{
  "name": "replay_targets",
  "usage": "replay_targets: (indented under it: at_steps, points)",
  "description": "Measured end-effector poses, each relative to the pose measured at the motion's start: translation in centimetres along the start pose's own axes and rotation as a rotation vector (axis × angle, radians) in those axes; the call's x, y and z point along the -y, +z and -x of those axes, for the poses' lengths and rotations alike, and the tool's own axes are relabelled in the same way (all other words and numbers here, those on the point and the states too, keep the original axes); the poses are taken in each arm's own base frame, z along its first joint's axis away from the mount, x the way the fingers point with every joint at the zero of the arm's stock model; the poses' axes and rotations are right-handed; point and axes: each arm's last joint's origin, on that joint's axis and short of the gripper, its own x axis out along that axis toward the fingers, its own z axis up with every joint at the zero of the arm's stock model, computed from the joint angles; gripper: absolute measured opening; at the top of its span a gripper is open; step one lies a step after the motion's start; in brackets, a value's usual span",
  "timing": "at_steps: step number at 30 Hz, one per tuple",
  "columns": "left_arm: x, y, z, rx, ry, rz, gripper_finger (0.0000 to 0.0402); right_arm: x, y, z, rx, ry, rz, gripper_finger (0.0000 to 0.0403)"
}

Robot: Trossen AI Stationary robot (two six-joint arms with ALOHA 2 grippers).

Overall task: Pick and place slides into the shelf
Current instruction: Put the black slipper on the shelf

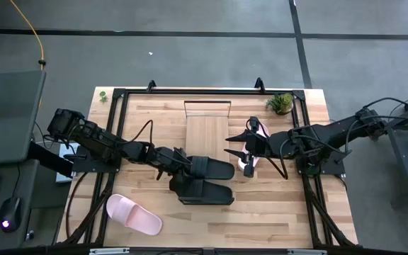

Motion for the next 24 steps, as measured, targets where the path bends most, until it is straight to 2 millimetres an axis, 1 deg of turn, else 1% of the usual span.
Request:
replay_targets:
  at_steps: [6,16,24]
  points:
    - [0.2,0.15,0.25,0.0,-0.021,-0.002,0.0156,0.0,0.0,0.0,0.0,0.0,0.0,0.0142]
    - [0.1,0.01,0.43,-0.021,-0.006,-0.007,0.0158,0.0,0.0,0.0,0.0,0.0,0.0,0.0142]
    - [0.08,-0.06,0.45,-0.032,-0.008,-0.025,0.0176,0.0,0.0,0.0,0.0,0.0,0.0,0.0142]
